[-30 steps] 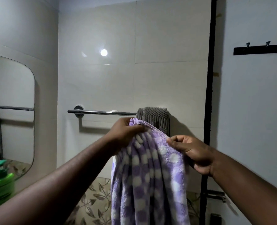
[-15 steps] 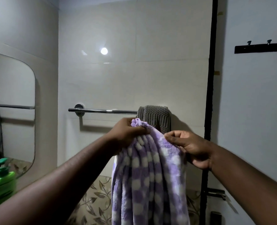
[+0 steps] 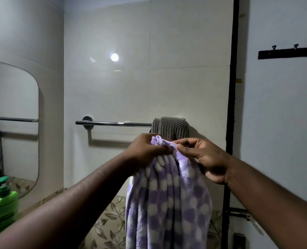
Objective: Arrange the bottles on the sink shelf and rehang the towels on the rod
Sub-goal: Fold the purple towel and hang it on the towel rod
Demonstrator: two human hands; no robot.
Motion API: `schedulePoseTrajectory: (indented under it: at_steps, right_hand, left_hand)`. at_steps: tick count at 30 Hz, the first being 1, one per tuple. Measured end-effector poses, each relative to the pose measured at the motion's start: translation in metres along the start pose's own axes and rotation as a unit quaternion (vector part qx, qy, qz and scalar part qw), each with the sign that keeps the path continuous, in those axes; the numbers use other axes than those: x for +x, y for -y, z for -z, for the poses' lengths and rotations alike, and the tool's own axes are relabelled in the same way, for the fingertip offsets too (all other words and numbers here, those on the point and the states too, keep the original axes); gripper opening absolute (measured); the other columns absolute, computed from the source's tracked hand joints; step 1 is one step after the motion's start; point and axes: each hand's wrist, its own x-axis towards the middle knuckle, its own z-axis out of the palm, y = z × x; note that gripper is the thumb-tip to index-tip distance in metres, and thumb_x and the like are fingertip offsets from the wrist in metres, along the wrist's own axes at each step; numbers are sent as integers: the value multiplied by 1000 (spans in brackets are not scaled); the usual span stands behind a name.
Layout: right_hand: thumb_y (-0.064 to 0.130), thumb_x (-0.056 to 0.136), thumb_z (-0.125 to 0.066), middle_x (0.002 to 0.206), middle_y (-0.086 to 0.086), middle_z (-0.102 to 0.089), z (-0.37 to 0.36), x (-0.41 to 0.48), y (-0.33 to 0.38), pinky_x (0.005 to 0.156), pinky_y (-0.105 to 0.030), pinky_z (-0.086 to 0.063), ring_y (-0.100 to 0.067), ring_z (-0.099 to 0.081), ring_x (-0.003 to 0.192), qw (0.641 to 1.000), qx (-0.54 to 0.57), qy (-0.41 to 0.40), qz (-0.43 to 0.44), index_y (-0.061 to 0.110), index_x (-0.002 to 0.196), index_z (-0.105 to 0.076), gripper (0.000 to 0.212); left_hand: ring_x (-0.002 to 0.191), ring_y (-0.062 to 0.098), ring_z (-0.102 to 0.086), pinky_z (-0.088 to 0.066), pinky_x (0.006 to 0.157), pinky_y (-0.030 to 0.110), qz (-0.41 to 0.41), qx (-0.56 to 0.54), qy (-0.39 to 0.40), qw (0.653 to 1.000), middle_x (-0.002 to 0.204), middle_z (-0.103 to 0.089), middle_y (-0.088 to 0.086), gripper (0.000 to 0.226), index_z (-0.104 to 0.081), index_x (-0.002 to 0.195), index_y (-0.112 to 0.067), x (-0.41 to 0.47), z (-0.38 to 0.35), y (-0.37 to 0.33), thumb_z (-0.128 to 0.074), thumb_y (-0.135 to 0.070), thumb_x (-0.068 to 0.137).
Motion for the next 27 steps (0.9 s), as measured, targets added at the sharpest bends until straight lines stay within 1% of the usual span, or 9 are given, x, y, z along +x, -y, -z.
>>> schedulePoseTrajectory:
  at_steps: [3,5,8,10,12,16,20,24,27]
  right_hand:
    - [17,72,-80,93,-17,-75,15,-9,-2,72,-34,-61,-23,-70,77,998,-30,-43,-20,1,101,-71,34]
    - [19,65,-83,85,-15,-74,18,-10,-4,65,-31,-60,-21,-69,69,994,-44,-96,-12,4,91,-72,32]
    - [11,73,-82,79,-14,-74,0,-3,-1,71,-36,-61,-21,-69,68,990,-56,-122,30,0,84,-73,18]
    - [5,78,-82,78,-13,-74,-14,1,2,76,-39,-61,-21,-68,73,986,-79,-133,55,0,81,-73,11]
    - [8,74,-87,77,-15,-72,-19,4,3,76,-42,-60,-24,-67,73,983,-81,-153,67,6,74,-70,17]
    - [18,64,-89,83,-19,-69,-9,0,4,73,-37,-57,-24,-65,74,989,-60,-131,36,7,78,-66,29]
    - [9,82,-79,79,-8,-69,10,-13,3,55,-23,-47,-12,-55,61,993,-75,-84,-42,3,96,-72,16]
    - [0,84,-76,73,-3,-69,-2,-8,-4,40,-17,-32,-5,-51,51,988,-74,-137,-9,7,85,-71,9]
    - [-11,87,-68,75,-3,-69,-13,0,-8,42,-17,-41,-8,-54,56,985,-84,-151,22,11,79,-69,23]
  left_hand:
    - [70,15,-65,-53,73,31,14,-12,-55,998,74,-74,4,14,-75,76,-13,2,18,2,-87,-13,70]
    - [70,12,-66,-54,72,28,19,9,-15,1000,75,-76,0,12,-76,77,-15,1,22,0,-86,-9,79]
    - [95,12,-71,-58,93,32,32,21,118,992,108,-79,7,29,-77,110,-12,-2,3,-6,-85,-14,83]
    - [104,10,-68,-53,99,32,22,24,135,990,115,-77,2,45,-71,123,-9,1,-11,-4,-87,-20,81]
    - [93,12,-65,-52,92,35,12,28,112,993,102,-76,6,39,-74,109,-5,4,-15,-1,-86,-25,78]
    - [88,18,-67,-56,88,37,21,5,80,997,108,-75,25,39,-74,105,2,2,-14,4,-82,-20,74]
    - [73,17,-68,-56,79,36,48,9,-24,999,83,-77,11,11,-76,87,-3,6,2,4,-82,-7,79]
    - [88,16,-70,-57,88,35,63,24,86,994,101,-79,10,24,-77,102,-6,1,-6,5,-83,-22,85]
    - [88,12,-66,-54,87,33,39,34,98,994,98,-76,6,30,-75,105,-6,1,-20,6,-85,-25,83]
